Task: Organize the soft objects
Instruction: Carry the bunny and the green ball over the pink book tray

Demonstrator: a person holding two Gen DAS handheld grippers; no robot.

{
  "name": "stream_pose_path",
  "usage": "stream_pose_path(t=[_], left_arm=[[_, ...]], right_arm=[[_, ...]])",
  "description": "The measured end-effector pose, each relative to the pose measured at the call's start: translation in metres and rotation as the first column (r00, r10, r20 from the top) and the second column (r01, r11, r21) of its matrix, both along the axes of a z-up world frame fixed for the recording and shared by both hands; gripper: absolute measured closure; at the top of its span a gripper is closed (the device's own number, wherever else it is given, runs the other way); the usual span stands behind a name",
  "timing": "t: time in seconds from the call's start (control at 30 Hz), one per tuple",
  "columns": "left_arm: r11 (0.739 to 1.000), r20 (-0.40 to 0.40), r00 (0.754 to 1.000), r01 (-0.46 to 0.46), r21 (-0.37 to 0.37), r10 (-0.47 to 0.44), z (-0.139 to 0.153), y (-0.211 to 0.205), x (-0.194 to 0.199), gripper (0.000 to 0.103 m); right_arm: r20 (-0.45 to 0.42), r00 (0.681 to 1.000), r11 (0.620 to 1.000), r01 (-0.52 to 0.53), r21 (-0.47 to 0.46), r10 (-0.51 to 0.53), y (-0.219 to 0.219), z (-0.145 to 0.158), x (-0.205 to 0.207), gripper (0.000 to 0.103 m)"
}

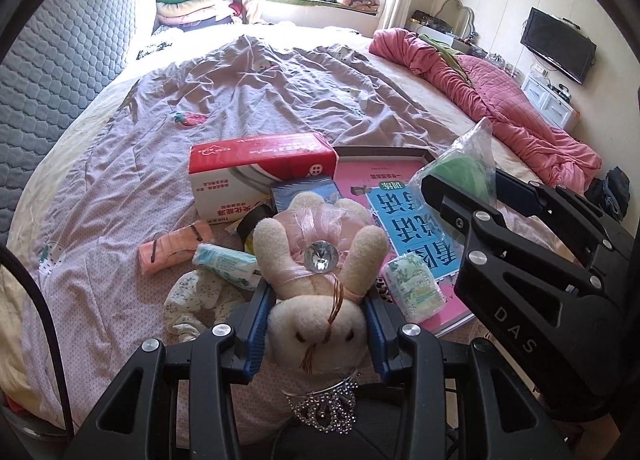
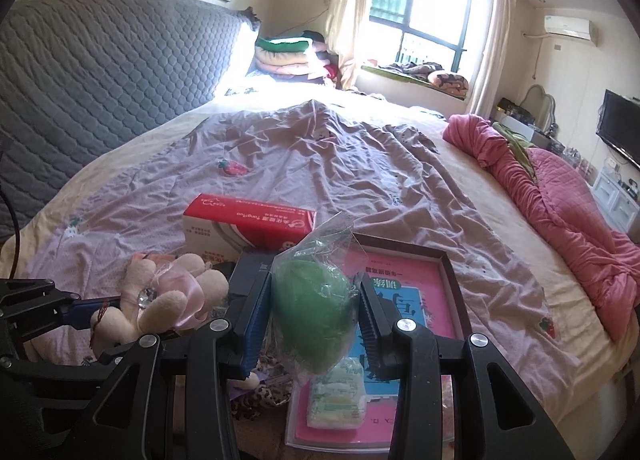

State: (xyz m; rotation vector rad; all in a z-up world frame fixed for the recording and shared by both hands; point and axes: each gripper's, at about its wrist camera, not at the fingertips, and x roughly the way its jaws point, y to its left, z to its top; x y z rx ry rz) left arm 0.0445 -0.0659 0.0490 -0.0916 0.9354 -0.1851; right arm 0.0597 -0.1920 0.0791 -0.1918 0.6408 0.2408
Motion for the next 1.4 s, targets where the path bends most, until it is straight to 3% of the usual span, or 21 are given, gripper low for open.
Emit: stream_pose_path(t=[0.57, 0.97, 1.4], left_arm=[[0.994, -0.027, 0.994, 0.109, 0.03, -0.108, -0.009, -0.06, 0.019, 0.061], [0.98, -0.106, 0.977, 0.192, 0.046, -0.186, -0.043, -0.101, 0.036, 0.061], [0.978, -0.156, 0.969, 0.203, 0.057, -0.192, -0.066, -0.119, 0.062, 0.061]], right_arm=[[-0.047, 0.993, 0.991, 0.115, 0.074, -0.112, -0.06, -0.015, 0.014, 0.061], [-0.129, 0.964, 0.956, 0.252, 0.152, -0.234, -0.131, -0.042, 0.027, 0.061], [-0.214, 0.958, 0.955, 0.232, 0.186, -0.191, -0.138, -0.071, 0.032, 0.061]])
